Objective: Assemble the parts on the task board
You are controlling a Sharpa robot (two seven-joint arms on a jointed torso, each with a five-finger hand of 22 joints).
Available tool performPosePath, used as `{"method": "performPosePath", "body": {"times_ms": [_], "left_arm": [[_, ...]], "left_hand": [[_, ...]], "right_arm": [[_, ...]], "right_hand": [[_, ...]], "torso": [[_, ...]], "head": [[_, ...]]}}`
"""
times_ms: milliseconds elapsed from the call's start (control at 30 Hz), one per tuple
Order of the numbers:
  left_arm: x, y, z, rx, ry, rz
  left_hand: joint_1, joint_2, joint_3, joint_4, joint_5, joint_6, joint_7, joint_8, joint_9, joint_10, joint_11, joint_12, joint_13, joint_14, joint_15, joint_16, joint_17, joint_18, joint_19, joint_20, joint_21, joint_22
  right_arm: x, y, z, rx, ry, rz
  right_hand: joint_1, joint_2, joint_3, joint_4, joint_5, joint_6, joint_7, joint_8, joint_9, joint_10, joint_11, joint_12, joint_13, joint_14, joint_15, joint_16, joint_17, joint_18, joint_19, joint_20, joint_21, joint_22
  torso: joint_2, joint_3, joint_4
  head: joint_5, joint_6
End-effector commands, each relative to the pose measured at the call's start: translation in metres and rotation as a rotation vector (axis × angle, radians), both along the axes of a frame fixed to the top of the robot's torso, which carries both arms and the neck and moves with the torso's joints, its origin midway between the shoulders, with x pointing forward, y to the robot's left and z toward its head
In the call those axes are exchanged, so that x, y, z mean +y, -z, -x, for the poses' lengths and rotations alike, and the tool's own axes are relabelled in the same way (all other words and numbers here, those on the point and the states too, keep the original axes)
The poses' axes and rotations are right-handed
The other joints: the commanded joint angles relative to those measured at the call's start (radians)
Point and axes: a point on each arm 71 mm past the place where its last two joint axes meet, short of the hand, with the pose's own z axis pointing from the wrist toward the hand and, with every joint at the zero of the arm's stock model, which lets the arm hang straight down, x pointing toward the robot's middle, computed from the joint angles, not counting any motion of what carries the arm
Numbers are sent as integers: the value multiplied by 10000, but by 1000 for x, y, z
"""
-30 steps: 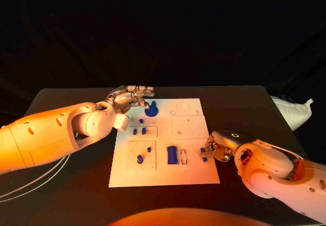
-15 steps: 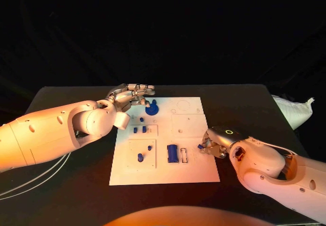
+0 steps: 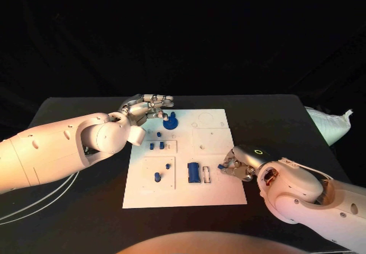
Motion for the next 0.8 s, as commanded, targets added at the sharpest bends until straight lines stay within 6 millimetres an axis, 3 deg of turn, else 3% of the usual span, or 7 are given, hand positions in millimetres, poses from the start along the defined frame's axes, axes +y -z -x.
{"method": "performPosePath", "body": {"times_ms": [33, 300, 433, 600, 800], "left_arm": [[-3, -1, 1, -66, 219, 77], [-3, -1, 1, -81, 239, 94], [-3, -1, 1, -87, 252, 104], [-3, -1, 1, -86, 305, 128], [-4, -2, 1, -86, 340, 144]], "left_hand": [[2, 32, -2, -78, 51, -70, 31, 32, -11, -90, 12, 67, -11, -27, -17, 46, -18, 121, 13, 60, -40, -12], [-2, 30, -5, -83, 49, -74, 36, 37, -11, -98, 15, 76, -11, -31, -15, 49, -25, 120, 14, 61, -42, -14], [-7, 26, -9, -83, 47, -76, 37, 38, -12, -100, 17, 79, -11, -32, -14, 51, -27, 119, 14, 61, -42, -15], [-29, 12, -26, -81, 42, -85, 42, 43, -14, -111, 22, 89, -12, -36, -9, 56, -36, 116, 14, 65, -47, -18], [-43, 8, -35, -78, 41, -88, 44, 45, -14, -117, 25, 95, -12, -38, -6, 59, -41, 114, 14, 67, -50, -20]], "right_arm": [[-3, -3, 1, 502, 1116, -1802], [-1, -4, 4, 1249, 1684, -2904], [0, 0, 6, 1947, 1916, -3195], [5, 3, 8, 2732, 2037, -3473], [11, 6, 9, 3149, 1875, -3437]], "right_hand": [[-256, -87, 91, 73, -166, 37, -28, 17, 49, 100, -44, 98, 51, 692, -35, 20, 894, -77, -20, -20, -12, 38], [-414, -116, 186, 170, -147, 80, -30, 13, 60, 153, -47, 181, 110, 702, -39, 45, 930, -86, 9, -27, 23, 94], [-546, -212, 275, 221, 157, 139, -57, 17, 83, 173, -68, 156, 96, 707, -56, 60, 952, -92, 28, -41, 43, 126], [-648, -265, 292, 268, 260, 144, -50, 8, 92, 162, -65, 104, 64, 708, -56, 61, 954, -89, 24, -44, 35, 112], [-735, -331, 306, 295, 401, 196, -70, 24, 116, 203, -76, 175, 114, 710, -62, 66, 963, -97, 39, -47, 58, 153]], "torso": [[-3, -11, 4], [2, -9, 5], [-6, -17, 4], [4, 1, -4], [-2, -9, -6]], "head": [[-25, 23], [-28, 21], [-22, 25], [-21, 28], [-14, 15]]}}
